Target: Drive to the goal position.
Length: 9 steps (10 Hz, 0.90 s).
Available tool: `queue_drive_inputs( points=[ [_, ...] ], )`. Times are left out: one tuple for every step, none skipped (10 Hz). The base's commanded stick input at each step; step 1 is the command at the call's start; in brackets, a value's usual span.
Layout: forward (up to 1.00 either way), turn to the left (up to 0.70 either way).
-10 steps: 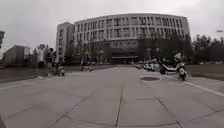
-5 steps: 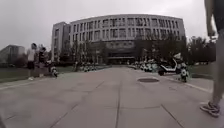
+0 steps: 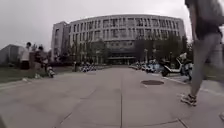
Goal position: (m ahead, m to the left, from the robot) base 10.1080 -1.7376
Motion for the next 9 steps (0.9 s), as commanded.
queue_drive_inputs(
  points=[
    [0.7, 0.0],
    [0.7, 0.0],
    [0.7, 0.0],
    [0.7, 0.0],
    [0.7, 0.0],
    [0.7, 0.0],
    [0.7, 0.0],
    [0.7, 0.0],
    [0.7, 0.0]
  ],
)
